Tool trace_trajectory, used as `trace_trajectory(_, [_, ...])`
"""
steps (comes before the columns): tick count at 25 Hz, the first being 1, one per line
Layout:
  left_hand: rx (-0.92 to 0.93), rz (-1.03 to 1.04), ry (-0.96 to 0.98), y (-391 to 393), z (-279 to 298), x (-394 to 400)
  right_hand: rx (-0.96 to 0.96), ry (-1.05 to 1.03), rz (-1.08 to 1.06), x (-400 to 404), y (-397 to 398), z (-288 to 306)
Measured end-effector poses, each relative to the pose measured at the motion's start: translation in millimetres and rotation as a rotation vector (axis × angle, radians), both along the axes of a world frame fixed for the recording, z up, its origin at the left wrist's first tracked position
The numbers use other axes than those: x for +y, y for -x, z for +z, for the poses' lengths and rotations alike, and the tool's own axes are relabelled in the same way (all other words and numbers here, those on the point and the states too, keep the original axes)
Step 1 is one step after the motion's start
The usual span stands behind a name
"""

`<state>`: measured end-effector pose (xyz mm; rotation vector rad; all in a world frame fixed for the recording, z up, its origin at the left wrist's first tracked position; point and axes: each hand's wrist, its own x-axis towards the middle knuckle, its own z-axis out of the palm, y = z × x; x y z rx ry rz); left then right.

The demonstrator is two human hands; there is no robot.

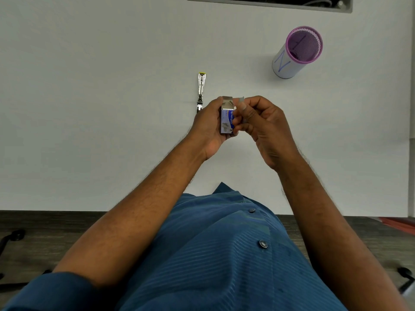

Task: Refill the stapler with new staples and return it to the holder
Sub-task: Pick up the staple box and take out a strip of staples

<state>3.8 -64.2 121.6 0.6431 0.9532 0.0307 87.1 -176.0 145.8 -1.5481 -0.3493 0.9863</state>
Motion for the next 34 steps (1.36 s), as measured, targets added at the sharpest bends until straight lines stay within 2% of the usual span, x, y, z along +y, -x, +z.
trace_trajectory(4, [-0.027,-0.018,0.003,-0.8,3.6,-0.3,0.043,-0.019,-0.004,0.2,-0.5,1.4])
trace_trajectory(13, [-0.029,0.016,0.0,-0.9,0.0,1.1,-0.009,0.04,-0.023,-0.3,-3.2,0.2])
trace_trajectory(23, [0.014,0.007,-0.017,-1.3,5.2,-2.0,-0.397,0.197,0.0,5.2,-1.4,1.2])
trace_trajectory(29, [-0.026,0.009,-0.008,-0.1,8.2,-5.9,-0.838,0.313,0.086,8.6,-0.8,1.8])
trace_trajectory(34, [-0.015,0.02,0.002,-0.7,12.1,-6.1,-0.991,0.331,0.122,10.3,0.0,2.3])
